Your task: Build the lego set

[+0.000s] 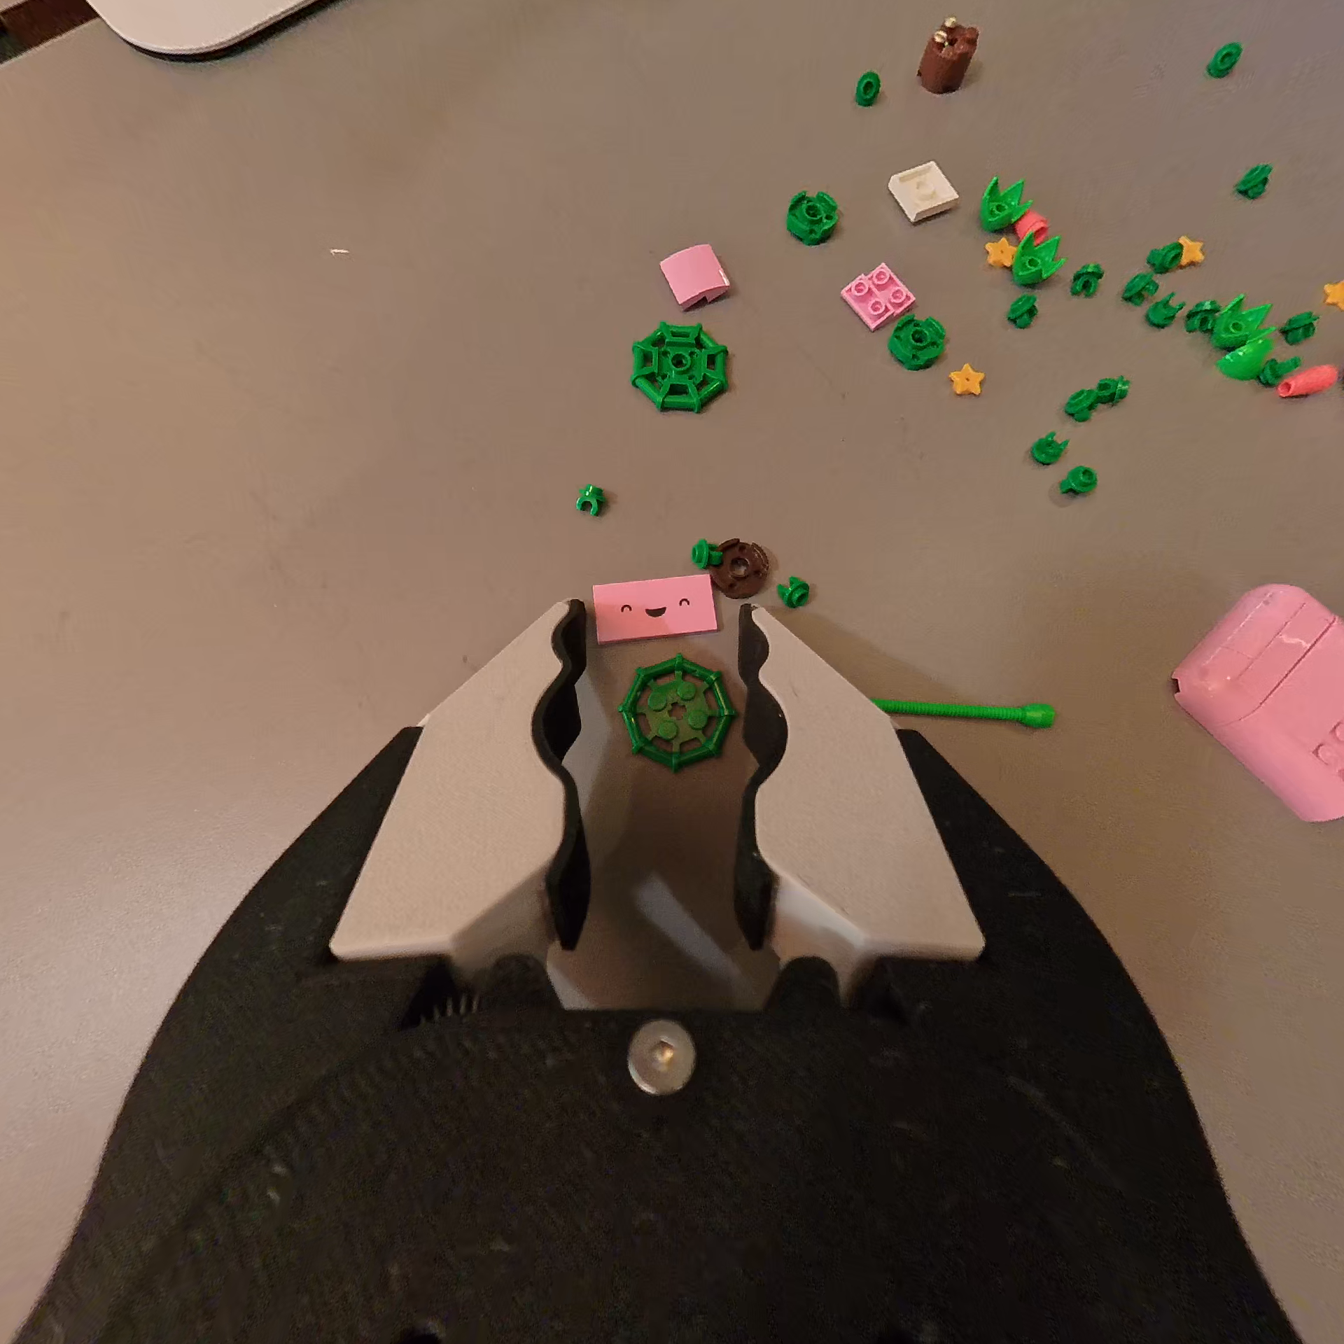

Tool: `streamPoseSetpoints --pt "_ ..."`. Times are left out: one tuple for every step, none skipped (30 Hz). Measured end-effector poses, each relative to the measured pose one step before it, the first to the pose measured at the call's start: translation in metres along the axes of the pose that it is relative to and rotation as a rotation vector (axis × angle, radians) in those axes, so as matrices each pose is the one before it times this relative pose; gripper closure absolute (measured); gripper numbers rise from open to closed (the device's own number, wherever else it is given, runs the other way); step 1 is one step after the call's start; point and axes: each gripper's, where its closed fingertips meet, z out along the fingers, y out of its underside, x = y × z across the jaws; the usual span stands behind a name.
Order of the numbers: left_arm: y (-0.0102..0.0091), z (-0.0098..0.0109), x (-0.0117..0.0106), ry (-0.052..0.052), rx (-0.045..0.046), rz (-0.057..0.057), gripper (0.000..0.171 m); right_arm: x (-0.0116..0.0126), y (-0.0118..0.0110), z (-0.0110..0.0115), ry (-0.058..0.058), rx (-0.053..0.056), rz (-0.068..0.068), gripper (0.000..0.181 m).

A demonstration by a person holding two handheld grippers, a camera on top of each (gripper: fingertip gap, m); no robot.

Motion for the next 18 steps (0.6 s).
streamPoseSetpoints --pt "-0.00002 0.00001 0.00010 0.0011 0.00008 -0.0006 0.132 -0.00305 -0.01772 -0.00411 -0.0198 0.0526 -0.0097 0.116" --pt "0.00003 -0.00004 0.00014 0.0022 0.00012 -0.0006 0.132 -0.00138 -0.01824 -0.00312 -0.0089 0.0533 -0.0153 0.117" --pt "-0.00006 0.00003 0.00023 0.0027 0.00023 -0.0007 0.132 -0.00106 -0.01722 -0.00153 -0.0075 0.0486 -0.0204 0.117" --pt "-0.00007 -0.00010 0.00015 0.0021 0.00033 -0.0010 0.132 -0.00067 -0.01543 0.00042 -0.0069 0.0427 -0.0231 0.118" --pt "0.00000 -0.00003 0.00011 0.0018 0.00033 -0.0011 0.132 0.00001 -0.01337 0.00241 -0.0049 0.0378 -0.0222 0.119" --pt "-0.00006 0.00003 0.00006 0.0014 0.00024 -0.0009 0.132 -0.00004 -0.01092 0.00411 -0.0070 0.0336 -0.0191 0.120" --pt "0.00004 -0.00005 0.00003 0.0007 0.00014 -0.0006 0.132 0.00004 -0.00851 0.00580 -0.0088 0.0310 -0.0132 0.121" --pt "0.00000 0.00000 0.00002 0.0001 0.00001 0.0000 0.132 0.00037 -0.00607 0.00705 -0.0072 0.0290 -0.0056 0.122" --pt "0.00000 0.00000 -0.00003 -0.0001 -0.00003 0.0002 0.132 0.00074 -0.00326 0.00776 -0.0047 0.0254 0.0018 0.123" --pt "0.00000 0.00000 -0.00001 0.0000 0.00000 0.0000 0.132 0.00138 -0.00035 0.00751 0.0010 0.0177 0.0083 0.123" --pt "0.00001 -0.00001 0.00005 -0.0002 0.00002 0.0003 0.132 0.00104 0.00227 0.00568 0.0039 0.0060 0.0156 0.123" --pt "0.00008 -0.00008 -0.00002 -0.0004 -0.00001 0.0008 0.132 -0.00022 0.00476 0.00251 0.0038 -0.0124 0.0183 0.122" --pt "-0.00001 0.00004 0.00031 0.0003 -0.00005 0.0020 0.132 -0.00146 0.00458 -0.00046 -0.0006 -0.0107 0.0016 0.122" --pt "0.00010 -0.00002 0.00043 -0.0001 -0.00057 0.0038 0.132 0.00159 0.00239 -0.00188 0.0162 0.0123 0.0000 0.123" --pt "0.00013 0.00011 0.00060 0.0015 -0.00074 0.0046 0.132 0.00411 0.00162 -0.00232 0.0221 0.0225 0.0110 0.127" --pt "0.00011 0.00011 0.00052 0.0006 -0.00065 0.0039 0.131 0.00401 0.00172 -0.00179 0.0122 0.0179 0.0249 0.130" --pt "0.00004 0.00001 0.00015 -0.0006 -0.00044 0.0024 0.131 0.00337 0.00177 -0.00106 0.0002 0.0111 0.0351 0.131" --pt "0.00000 0.00003 0.00020 0.0002 -0.00023 0.0019 0.131 0.00340 0.00134 -0.00055 -0.0021 0.0087 0.0378 0.131"
